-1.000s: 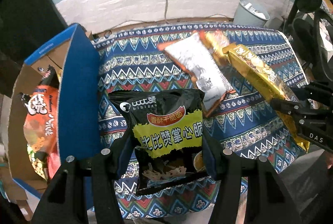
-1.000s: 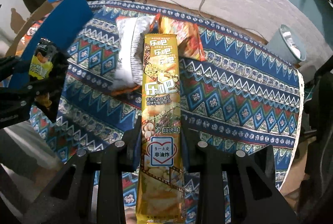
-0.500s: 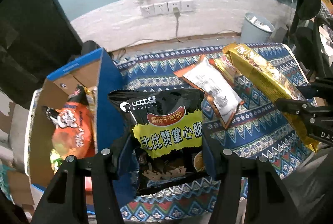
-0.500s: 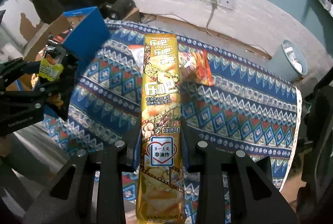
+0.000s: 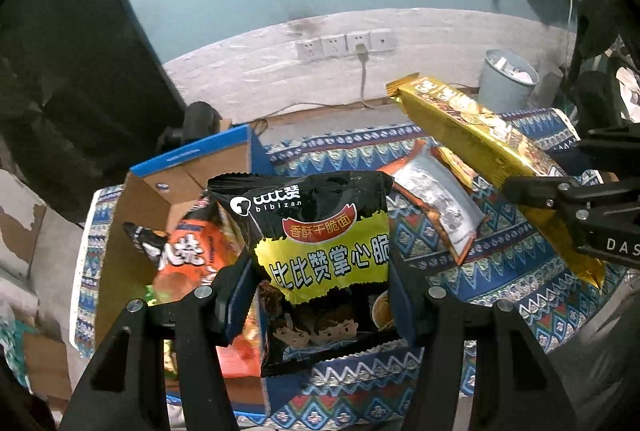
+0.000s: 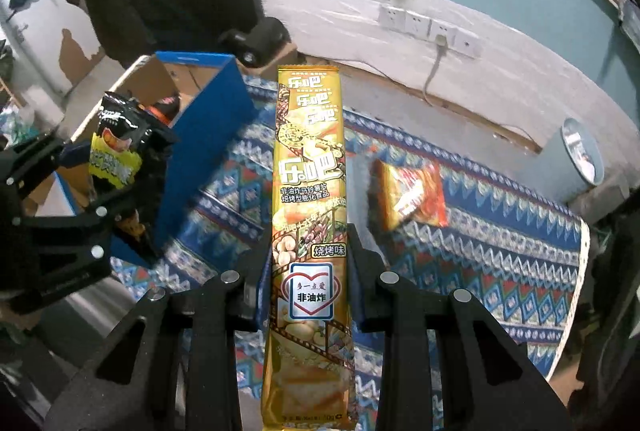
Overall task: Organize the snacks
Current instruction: 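Carry the black bag and yellow bar toward the cardboard box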
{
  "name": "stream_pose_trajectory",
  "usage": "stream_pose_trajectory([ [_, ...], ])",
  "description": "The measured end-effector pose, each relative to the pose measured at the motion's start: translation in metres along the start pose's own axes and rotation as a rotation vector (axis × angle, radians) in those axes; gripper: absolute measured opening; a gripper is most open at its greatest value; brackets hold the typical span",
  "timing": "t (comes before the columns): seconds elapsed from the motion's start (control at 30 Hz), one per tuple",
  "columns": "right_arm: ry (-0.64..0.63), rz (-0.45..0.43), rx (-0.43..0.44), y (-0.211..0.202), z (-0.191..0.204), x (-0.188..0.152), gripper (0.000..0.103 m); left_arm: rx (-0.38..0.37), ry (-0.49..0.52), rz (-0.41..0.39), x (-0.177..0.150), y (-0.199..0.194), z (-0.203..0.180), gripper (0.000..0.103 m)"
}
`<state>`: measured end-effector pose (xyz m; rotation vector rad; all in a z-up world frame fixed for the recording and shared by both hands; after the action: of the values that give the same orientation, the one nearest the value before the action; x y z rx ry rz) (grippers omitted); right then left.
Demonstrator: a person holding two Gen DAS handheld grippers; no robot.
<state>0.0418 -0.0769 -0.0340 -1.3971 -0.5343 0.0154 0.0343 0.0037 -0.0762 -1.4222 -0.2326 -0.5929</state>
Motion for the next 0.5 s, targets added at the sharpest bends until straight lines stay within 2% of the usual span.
stream_pose_trajectory([
  [0.2,-0.03,-0.006,0.026,0.007,0.023,0.019,0.029,-0.001,-0.046,-0.014,-0.004,-0.005,0.026,0.06],
  [0.5,-0.081,-0.006,0.058,0.017,0.062,0.043,0.029,0.044,-0.117,-0.004,-0.013,0.001,0.069,0.06],
])
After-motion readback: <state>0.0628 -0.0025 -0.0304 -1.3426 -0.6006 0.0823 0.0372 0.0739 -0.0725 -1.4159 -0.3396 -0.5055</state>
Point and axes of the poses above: each gripper's, at about its wrist camera, not at the fingertips, and y roughly the way its jaws point, z to its left, x to its top, the point moved 4 cm from there along y, roughly the way its jaws point, and after that the axes turned 5 degrees about z, right-handed, at the moved point
